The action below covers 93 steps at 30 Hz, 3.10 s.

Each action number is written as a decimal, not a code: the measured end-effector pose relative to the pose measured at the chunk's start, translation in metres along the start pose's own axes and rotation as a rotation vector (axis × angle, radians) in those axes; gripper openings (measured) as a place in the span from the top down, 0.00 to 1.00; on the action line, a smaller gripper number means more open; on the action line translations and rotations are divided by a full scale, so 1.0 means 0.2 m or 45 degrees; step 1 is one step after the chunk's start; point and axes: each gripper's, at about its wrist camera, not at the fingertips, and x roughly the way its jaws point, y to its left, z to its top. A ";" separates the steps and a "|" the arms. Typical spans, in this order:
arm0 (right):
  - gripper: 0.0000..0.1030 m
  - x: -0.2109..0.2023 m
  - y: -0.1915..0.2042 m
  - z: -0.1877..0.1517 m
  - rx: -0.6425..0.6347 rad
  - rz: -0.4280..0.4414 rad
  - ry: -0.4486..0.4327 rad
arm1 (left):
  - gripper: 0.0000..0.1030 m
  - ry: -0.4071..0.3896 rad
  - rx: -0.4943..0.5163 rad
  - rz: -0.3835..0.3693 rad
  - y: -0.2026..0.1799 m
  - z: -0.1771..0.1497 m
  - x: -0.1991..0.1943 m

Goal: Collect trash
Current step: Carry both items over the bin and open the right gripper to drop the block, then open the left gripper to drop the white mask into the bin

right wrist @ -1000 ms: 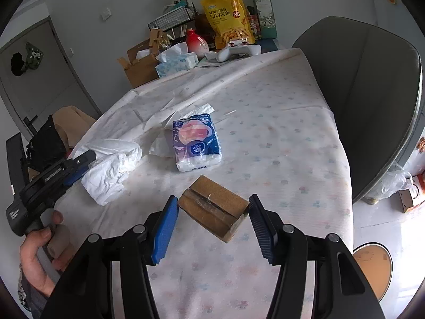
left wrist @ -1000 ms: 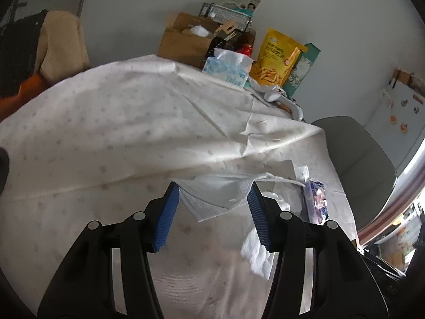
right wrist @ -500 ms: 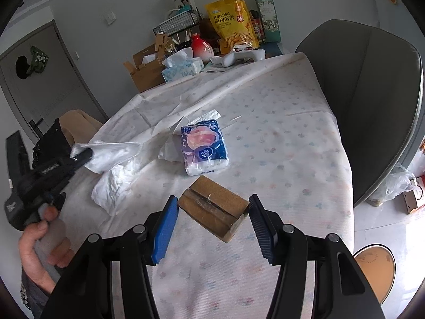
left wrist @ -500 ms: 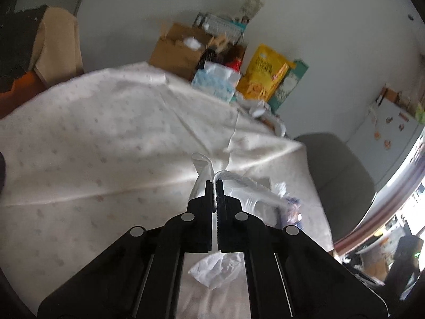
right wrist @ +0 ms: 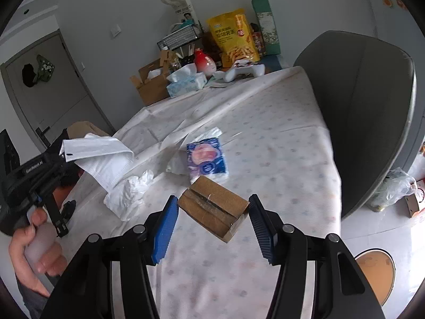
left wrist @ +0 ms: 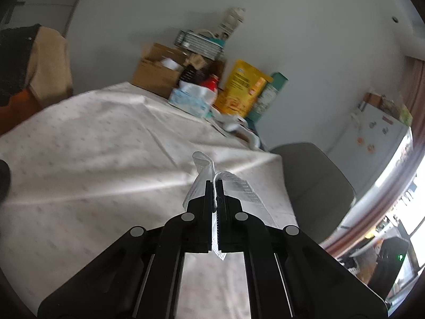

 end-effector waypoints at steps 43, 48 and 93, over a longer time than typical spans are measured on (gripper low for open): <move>0.47 -0.75 -1.04 -0.36 0.355 -0.647 -0.021 | 0.97 0.503 0.380 -0.489 -1.22 -0.83 0.41; 0.47 -0.77 -1.17 -0.42 0.416 -0.666 -0.010 | 0.97 0.556 0.434 -0.501 -1.33 -0.94 0.46; 0.32 -1.06 -1.86 -0.92 0.791 -0.713 -0.088 | 0.95 1.066 0.744 -0.545 -1.89 -1.80 0.85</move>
